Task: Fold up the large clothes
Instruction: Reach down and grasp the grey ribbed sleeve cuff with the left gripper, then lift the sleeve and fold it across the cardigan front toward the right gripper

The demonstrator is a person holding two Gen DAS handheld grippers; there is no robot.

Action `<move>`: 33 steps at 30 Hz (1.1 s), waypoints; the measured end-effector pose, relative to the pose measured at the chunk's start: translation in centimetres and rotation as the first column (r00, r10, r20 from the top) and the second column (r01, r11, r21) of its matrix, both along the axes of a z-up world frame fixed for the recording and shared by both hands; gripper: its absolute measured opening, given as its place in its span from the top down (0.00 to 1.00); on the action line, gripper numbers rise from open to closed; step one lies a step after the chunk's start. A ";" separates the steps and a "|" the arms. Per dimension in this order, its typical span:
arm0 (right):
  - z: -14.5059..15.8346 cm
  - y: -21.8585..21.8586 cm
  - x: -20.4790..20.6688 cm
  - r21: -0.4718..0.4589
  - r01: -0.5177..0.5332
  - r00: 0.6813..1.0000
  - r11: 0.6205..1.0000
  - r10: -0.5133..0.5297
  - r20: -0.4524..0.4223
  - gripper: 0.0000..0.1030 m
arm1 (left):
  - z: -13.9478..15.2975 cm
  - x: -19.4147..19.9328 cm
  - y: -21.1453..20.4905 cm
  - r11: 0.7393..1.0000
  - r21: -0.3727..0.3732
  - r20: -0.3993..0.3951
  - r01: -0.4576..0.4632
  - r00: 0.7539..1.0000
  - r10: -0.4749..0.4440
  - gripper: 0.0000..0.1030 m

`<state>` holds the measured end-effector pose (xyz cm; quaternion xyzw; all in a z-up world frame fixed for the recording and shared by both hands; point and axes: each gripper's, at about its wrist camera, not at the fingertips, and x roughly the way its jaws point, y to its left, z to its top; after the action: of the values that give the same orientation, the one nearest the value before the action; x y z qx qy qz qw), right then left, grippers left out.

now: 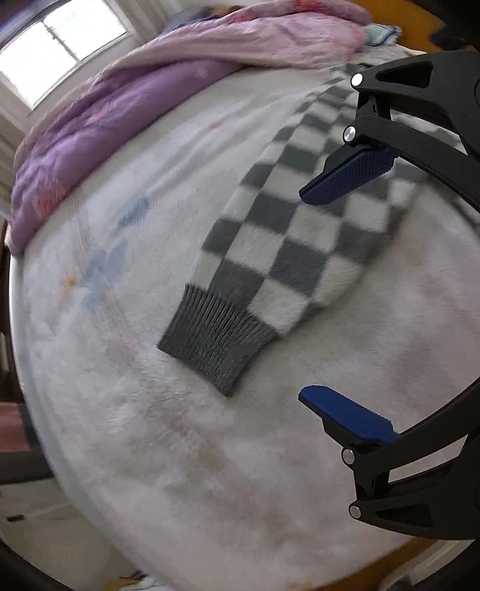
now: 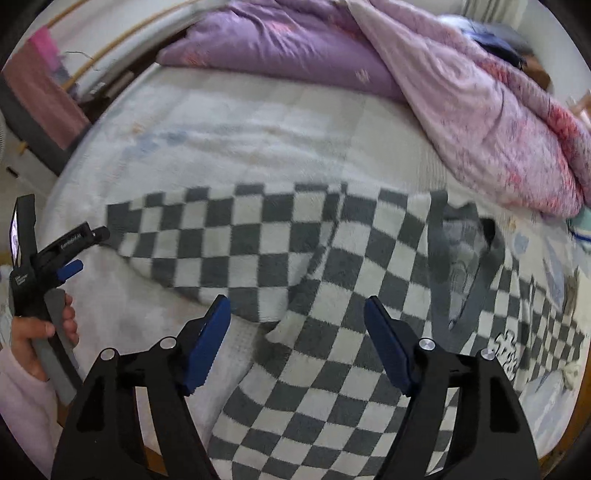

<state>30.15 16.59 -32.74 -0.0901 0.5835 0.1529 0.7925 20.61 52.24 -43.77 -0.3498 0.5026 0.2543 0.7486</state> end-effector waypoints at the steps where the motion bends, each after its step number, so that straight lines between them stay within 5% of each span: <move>1: -0.7 0.1 0.3 -0.005 0.008 1.000 1.000 -0.008 -0.012 0.31 | -1.0 0.3 0.5 1.000 -0.006 -0.008 -0.013 1.000 0.013 0.06; 5: -3.4 1.0 1.2 -0.048 0.014 0.998 0.999 -0.016 -0.059 0.31 | -6.2 2.0 3.1 0.985 -0.156 -0.027 -0.076 0.997 0.072 0.32; 10: -5.6 2.3 1.7 -0.055 -0.013 0.996 0.998 0.008 -0.089 0.31 | -7.2 2.3 4.7 0.974 -0.160 -0.015 -0.160 0.987 0.160 0.33; 12: -6.4 2.5 1.8 -0.064 -0.010 0.996 0.998 0.004 -0.090 0.31 | -6.9 2.1 5.3 0.972 -0.135 -0.009 -0.194 0.981 0.195 0.67; 15: -7.3 2.2 2.4 -0.085 0.029 0.997 0.996 -0.035 -0.067 0.31 | -6.4 1.3 6.5 0.954 -0.149 0.057 -0.260 0.961 0.271 0.91; 16: -7.5 2.0 2.7 -0.068 0.035 0.998 0.997 -0.039 -0.055 0.35 | -6.1 1.4 6.8 0.958 -0.147 0.061 -0.247 0.964 0.258 0.91; 19: -8.2 1.4 3.7 -0.060 0.044 0.998 0.997 -0.047 -0.046 0.75 | -3.5 2.0 6.6 0.982 -0.049 0.104 -0.185 0.976 0.189 0.92; 20: -8.4 0.9 4.1 -0.038 0.059 0.997 0.998 -0.061 -0.046 0.80 | -2.3 2.5 6.3 0.988 -0.008 0.110 -0.154 0.982 0.154 0.92; 26: -8.7 -1.5 6.0 0.050 0.097 0.993 0.994 -0.093 -0.079 0.87 | 5.5 5.0 4.2 0.965 0.258 0.165 -0.040 0.986 -0.003 0.92; 28: -9.7 -1.9 6.6 0.093 0.097 0.990 0.991 -0.087 -0.112 0.89 | 7.4 5.7 3.7 0.955 0.295 0.172 -0.014 0.984 -0.039 0.92; 30: -11.5 -2.1 7.2 0.150 0.101 0.984 0.984 -0.076 -0.160 0.92 | 9.0 6.4 2.9 0.950 0.312 0.175 0.003 0.983 -0.060 0.92; 33: -16.2 -1.5 7.9 0.207 0.128 0.961 0.970 -0.070 -0.268 0.98 | 10.7 6.9 0.1 0.908 0.416 0.144 0.046 0.983 -0.116 0.92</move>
<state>38.00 15.06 -48.93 0.0492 0.6649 0.1874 0.7213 27.51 52.30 -33.09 -0.1835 0.3880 0.2928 0.8544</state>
